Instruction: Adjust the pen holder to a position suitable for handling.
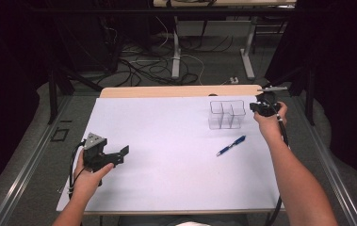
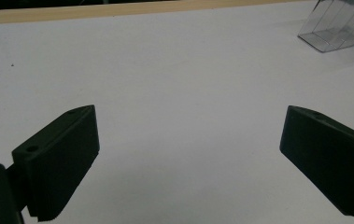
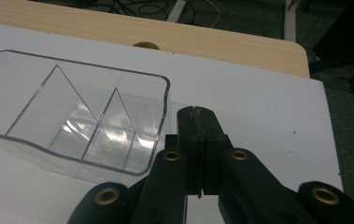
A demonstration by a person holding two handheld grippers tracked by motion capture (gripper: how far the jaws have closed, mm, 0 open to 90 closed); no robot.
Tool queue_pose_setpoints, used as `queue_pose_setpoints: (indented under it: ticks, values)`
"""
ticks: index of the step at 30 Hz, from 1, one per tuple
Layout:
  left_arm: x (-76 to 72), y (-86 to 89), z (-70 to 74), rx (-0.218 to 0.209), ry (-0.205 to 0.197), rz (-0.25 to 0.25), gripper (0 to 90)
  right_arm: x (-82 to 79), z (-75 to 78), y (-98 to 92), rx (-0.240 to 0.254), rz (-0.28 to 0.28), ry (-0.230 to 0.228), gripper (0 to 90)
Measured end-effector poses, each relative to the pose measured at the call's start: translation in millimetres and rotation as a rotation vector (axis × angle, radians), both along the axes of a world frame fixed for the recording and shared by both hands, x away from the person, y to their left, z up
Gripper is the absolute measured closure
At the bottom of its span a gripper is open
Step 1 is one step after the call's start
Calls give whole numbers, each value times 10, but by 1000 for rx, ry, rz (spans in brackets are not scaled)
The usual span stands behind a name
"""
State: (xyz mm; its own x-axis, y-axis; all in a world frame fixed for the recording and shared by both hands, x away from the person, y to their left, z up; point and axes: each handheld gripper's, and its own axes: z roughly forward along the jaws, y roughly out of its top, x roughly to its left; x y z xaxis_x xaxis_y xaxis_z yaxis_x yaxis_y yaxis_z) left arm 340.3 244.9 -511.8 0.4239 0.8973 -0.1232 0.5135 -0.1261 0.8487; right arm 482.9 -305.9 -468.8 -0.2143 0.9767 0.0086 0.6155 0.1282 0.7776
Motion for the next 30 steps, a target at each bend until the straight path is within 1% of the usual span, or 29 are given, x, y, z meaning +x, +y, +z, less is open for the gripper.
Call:
queue_pose_setpoints:
  ticks: [4, 6, 10, 12, 16, 18, 21, 26, 30]
  values:
    - [7, -5, -15, 0, 3, -1, 46, 80, -76, -10, 14, 6, -4, 900]
    - [6, -5, -19, 3, 7, -2, 47, 131, -121, -1, 3, 16, -14, 900]
    - [7, -6, -32, 6, 14, -1, 46, 175, -164, 38, 5, 23, -17, 900]
    - [9, -12, -42, 7, 16, 2, 46, 217, -210, 72, -10, 37, -17, 900]
    - [7, -16, -43, 8, 14, -2, 46, 236, -237, 86, -21, 35, -19, 900]
    - [5, -17, -44, 8, 14, -1, 46, 249, -260, 75, -7, 39, -15, 900]
    - [6, -12, -43, 11, 15, 0, 47, 252, -272, 74, 1, 38, -17, 900]
    - [5, -8, -40, 9, 16, 1, 47, 242, -279, 84, 0, 35, -10, 900]
    - [5, -7, -40, 8, 15, 1, 47, 242, -290, 126, 7, 57, -13, 900]
